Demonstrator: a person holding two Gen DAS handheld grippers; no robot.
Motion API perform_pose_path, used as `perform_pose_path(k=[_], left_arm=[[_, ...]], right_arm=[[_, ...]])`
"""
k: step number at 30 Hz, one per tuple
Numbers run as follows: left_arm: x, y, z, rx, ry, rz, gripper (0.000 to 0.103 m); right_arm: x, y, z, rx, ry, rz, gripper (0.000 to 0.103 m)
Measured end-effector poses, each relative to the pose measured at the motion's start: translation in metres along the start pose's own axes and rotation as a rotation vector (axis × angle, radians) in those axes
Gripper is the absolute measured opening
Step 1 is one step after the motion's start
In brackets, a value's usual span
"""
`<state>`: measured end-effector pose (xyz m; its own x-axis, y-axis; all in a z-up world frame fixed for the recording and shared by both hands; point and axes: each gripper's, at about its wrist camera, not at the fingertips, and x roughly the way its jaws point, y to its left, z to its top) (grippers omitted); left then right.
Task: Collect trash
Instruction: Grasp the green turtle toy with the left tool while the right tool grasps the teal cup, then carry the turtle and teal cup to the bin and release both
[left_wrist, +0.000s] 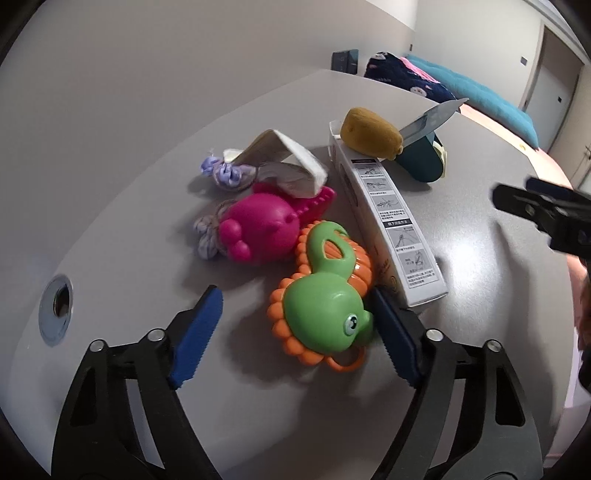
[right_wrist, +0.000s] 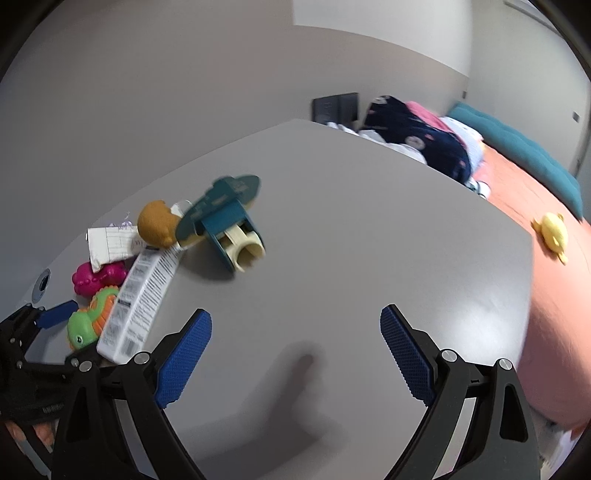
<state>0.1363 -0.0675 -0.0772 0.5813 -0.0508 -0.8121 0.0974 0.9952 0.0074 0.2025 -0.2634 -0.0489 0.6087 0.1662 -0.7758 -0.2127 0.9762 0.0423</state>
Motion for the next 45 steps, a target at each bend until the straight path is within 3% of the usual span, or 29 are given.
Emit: perform_pose_path(k=[3, 10, 19, 21, 23, 26, 37, 45], left_arm=[[0.002, 0.001, 0.003, 0.006, -0.006, -0.007, 0.074], [0.002, 0.008, 0.007, 0.01, -0.028, -0.019, 0.052], [0.0, 0.01, 0.004, 0.016, -0.036, -0.029, 0.052], [0.001, 0.009, 0.005, 0.016, -0.035, -0.029, 0.052], [0.002, 0.009, 0.006, 0.017, -0.035, -0.029, 0.052], [0.001, 0.01, 0.004, 0.016, -0.035, -0.026, 0.052], [-0.003, 0.012, 0.002, -0.016, -0.047, -0.002, 0.052], [-0.023, -0.002, -0.011, -0.022, -0.058, 0.012, 0.052]], right_arm=[[0.016, 0.011, 0.012, -0.036, 0.007, 0.001, 0.093], [0.045, 0.028, 0.032, -0.083, 0.013, 0.0, 0.093], [0.065, 0.041, 0.044, -0.133, 0.017, -0.016, 0.092], [0.066, 0.042, 0.044, -0.14, 0.021, -0.017, 0.086], [0.068, 0.041, 0.043, -0.14, 0.037, -0.009, 0.058], [0.069, 0.037, 0.041, -0.114, 0.056, 0.017, 0.037], [0.035, 0.011, 0.022, -0.018, 0.046, 0.078, 0.036], [-0.002, -0.006, 0.003, -0.017, 0.035, 0.078, 0.036]])
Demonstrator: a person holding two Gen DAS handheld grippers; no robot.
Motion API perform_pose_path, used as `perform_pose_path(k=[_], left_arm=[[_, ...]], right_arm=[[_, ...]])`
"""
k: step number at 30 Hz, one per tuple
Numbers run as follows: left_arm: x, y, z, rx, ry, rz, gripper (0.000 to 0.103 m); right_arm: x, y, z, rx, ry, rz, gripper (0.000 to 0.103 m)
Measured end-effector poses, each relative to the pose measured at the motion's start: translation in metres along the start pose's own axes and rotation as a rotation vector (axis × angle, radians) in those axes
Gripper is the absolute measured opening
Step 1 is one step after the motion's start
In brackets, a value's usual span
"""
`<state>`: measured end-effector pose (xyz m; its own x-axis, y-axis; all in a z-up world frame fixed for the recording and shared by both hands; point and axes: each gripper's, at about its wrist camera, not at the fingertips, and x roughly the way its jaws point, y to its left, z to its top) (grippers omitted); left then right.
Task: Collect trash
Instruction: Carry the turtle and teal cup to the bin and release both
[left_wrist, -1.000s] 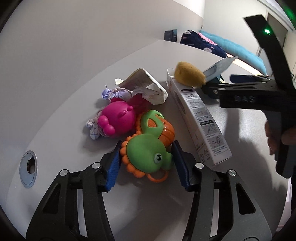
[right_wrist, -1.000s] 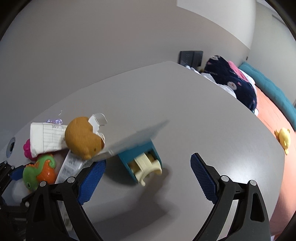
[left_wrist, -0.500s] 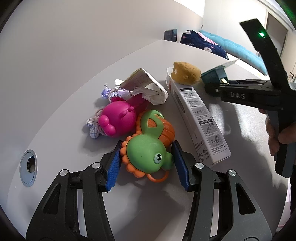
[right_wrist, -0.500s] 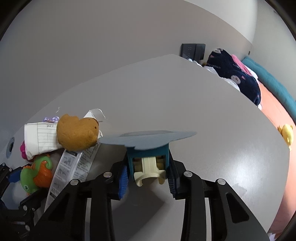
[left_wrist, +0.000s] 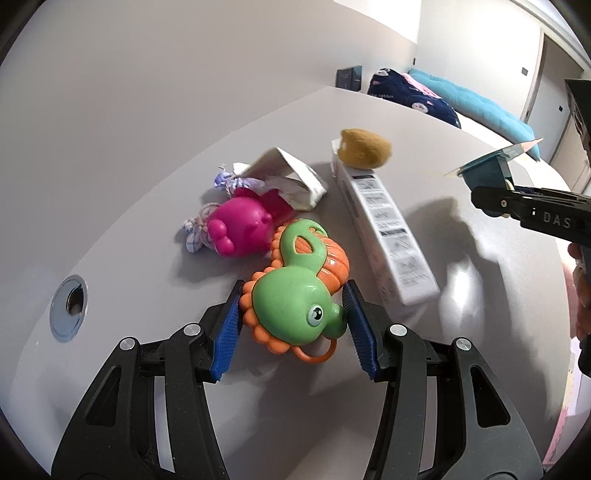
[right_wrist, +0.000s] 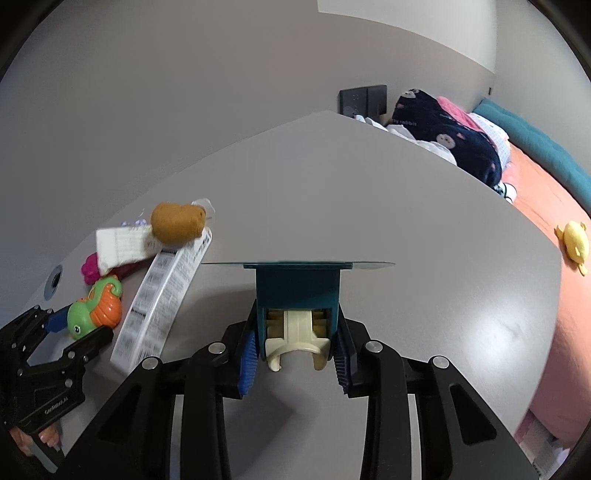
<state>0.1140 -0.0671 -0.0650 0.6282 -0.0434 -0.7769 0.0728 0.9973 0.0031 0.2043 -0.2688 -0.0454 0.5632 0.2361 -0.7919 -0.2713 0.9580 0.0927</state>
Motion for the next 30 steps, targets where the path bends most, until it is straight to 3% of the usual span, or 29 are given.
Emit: perform_pose_path(k=[13, 23, 30], left_arm=[[-0.058, -0.049, -0.008, 0.032, -0.066, -0.041, 0.052], [-0.085, -0.146, -0.013, 0.182, -0.092, -0.136, 0.052], [-0.084, -0.218, -0.019, 0.298, -0.081, -0.213, 0.052]], right_arm=[[-0.083, -0.033, -0.049, 0.046, -0.078, -0.021, 0.036], [-0.142, -0.088, -0.099, 0.133, -0.132, -0.085, 0.036], [-0.174, -0.132, -0.133, 0.204, -0.145, -0.153, 0.036]])
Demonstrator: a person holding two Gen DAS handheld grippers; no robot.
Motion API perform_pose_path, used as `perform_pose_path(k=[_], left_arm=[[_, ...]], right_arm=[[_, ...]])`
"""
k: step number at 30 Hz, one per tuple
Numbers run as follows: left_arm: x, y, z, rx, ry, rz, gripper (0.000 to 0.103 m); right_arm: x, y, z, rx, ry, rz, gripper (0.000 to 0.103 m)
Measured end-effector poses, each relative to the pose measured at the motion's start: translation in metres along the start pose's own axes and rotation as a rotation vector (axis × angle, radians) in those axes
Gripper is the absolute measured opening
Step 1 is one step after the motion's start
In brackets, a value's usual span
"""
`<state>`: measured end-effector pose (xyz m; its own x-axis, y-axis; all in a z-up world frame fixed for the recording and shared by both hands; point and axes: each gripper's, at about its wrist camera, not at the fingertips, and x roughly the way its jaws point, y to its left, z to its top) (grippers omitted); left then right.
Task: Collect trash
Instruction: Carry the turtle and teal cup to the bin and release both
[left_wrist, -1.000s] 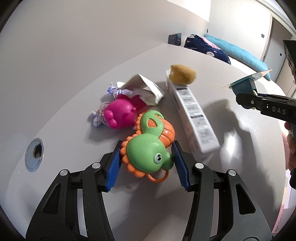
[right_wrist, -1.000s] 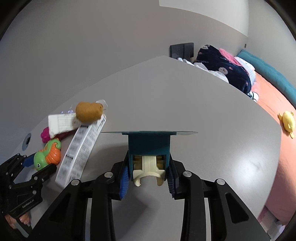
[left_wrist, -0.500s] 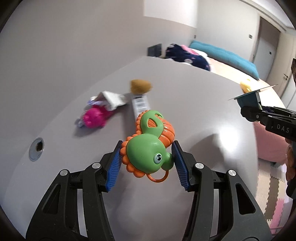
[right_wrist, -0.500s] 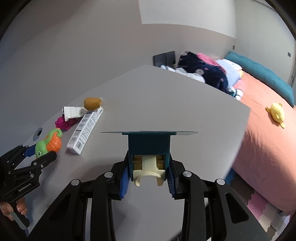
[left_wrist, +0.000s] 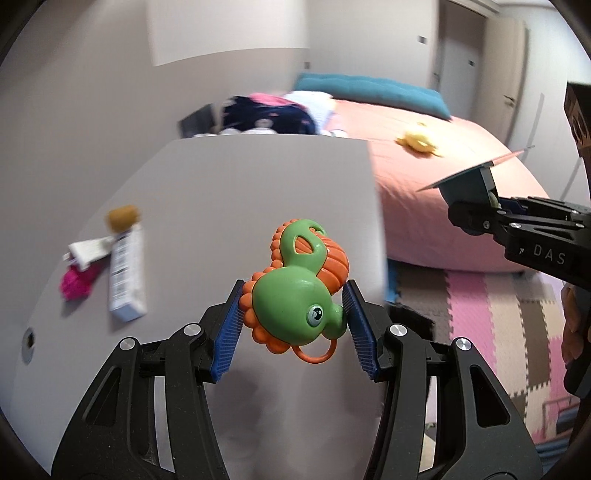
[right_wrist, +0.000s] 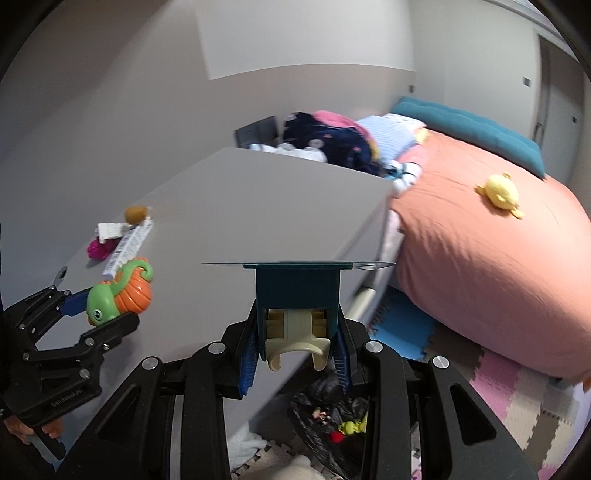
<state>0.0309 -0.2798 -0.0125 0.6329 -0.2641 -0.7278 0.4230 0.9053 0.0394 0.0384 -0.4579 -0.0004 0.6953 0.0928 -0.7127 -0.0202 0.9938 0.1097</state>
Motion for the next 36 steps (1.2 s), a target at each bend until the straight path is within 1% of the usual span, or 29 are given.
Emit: perform_pose_path(k=[4, 15, 21, 26, 28, 29, 30, 31, 32, 34, 35, 36], left_arm=[[0.012, -0.033, 0.007, 0.049, 0.012, -0.048, 0.052], [0.033, -0.097, 0.016, 0.153, 0.047, -0.134, 0.052], [0.041, -0.124, 0.016, 0.205, 0.065, -0.173, 0.052], [0.051, -0.136, 0.014, 0.235, 0.087, -0.188, 0.052], [0.057, -0.139, 0.013, 0.236, 0.108, -0.192, 0.052], [0.063, -0.14, 0.012, 0.239, 0.137, -0.206, 0.057], [0.068, -0.141, 0.012, 0.246, 0.167, -0.216, 0.066], [0.072, -0.143, 0.012, 0.254, 0.184, -0.213, 0.094], [0.074, -0.145, 0.012, 0.267, 0.174, -0.187, 0.097], [0.076, -0.148, 0.014, 0.296, 0.154, -0.134, 0.097], [0.076, -0.149, 0.015, 0.306, 0.151, -0.112, 0.097], [0.076, -0.148, 0.016, 0.309, 0.149, -0.106, 0.097]], right_arm=[[-0.01, -0.031, -0.011, 0.045, -0.002, -0.041, 0.036], [-0.027, -0.094, -0.033, 0.137, 0.007, -0.127, 0.036], [-0.027, -0.119, -0.045, 0.177, 0.033, -0.164, 0.036], [-0.019, -0.136, -0.052, 0.203, 0.063, -0.187, 0.036], [-0.01, -0.142, -0.055, 0.216, 0.089, -0.202, 0.036], [-0.007, -0.145, -0.056, 0.217, 0.102, -0.211, 0.038], [0.001, -0.149, -0.057, 0.216, 0.13, -0.25, 0.048], [0.004, -0.152, -0.058, 0.22, 0.142, -0.284, 0.08], [0.007, -0.156, -0.058, 0.226, 0.14, -0.326, 0.092], [0.009, -0.161, -0.058, 0.234, 0.141, -0.371, 0.092], [0.009, -0.164, -0.058, 0.239, 0.14, -0.381, 0.092], [0.009, -0.165, -0.059, 0.242, 0.136, -0.382, 0.092]])
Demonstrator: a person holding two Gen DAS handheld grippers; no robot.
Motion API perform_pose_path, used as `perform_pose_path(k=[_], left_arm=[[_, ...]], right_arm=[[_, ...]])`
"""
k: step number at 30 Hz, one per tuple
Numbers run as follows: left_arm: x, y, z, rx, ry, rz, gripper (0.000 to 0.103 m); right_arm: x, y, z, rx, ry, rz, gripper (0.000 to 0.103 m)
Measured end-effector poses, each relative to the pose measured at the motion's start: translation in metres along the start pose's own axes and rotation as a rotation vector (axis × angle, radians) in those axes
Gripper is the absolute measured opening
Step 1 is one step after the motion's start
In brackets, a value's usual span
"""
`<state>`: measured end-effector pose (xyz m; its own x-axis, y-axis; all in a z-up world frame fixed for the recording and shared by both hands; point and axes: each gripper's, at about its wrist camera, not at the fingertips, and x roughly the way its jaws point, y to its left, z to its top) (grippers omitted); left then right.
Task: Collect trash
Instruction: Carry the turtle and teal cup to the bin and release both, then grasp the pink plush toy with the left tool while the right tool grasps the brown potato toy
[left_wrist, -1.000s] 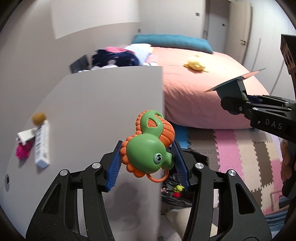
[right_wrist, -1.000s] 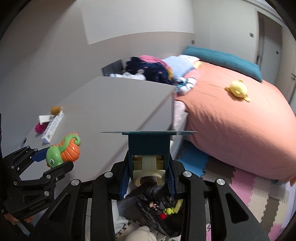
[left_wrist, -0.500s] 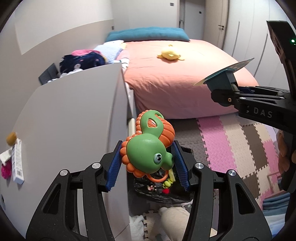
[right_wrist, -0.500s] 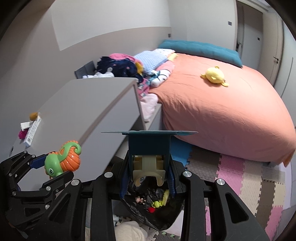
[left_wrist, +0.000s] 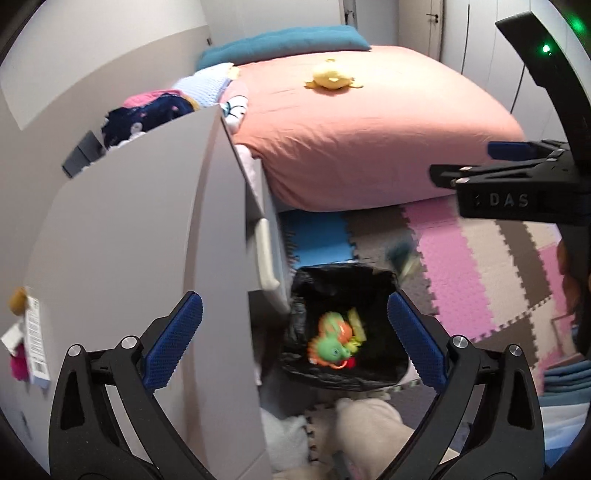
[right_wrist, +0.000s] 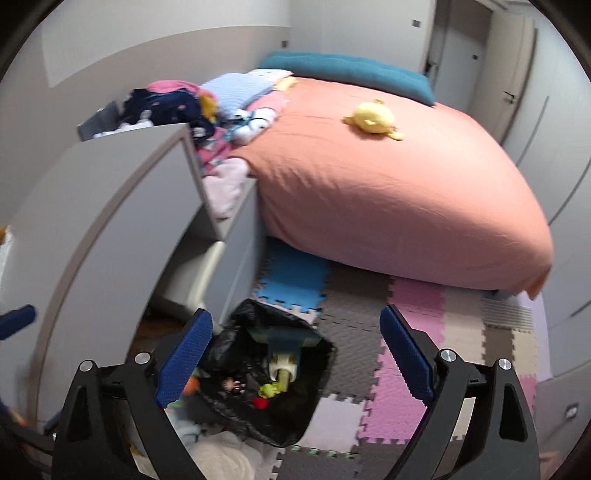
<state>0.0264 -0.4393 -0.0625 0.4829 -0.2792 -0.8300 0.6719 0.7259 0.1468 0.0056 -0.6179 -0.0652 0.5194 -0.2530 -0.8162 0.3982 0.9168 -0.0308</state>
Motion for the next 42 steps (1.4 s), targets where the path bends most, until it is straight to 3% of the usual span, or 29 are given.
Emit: perform_pose_path(k=[18, 42], left_arm=[[-0.013, 0.035, -0.01, -0.078, -0.032, 0.002, 0.097], [-0.052, 0.148, -0.071, -0.263, -0.07, 0.114, 0.097]], right_arm=[[-0.011, 0.021, 0.01, -0.031, -0.036, 0.032, 0.092], [-0.038, 0.171, 0.018, -0.219, -0.099, 0.178, 0.092]])
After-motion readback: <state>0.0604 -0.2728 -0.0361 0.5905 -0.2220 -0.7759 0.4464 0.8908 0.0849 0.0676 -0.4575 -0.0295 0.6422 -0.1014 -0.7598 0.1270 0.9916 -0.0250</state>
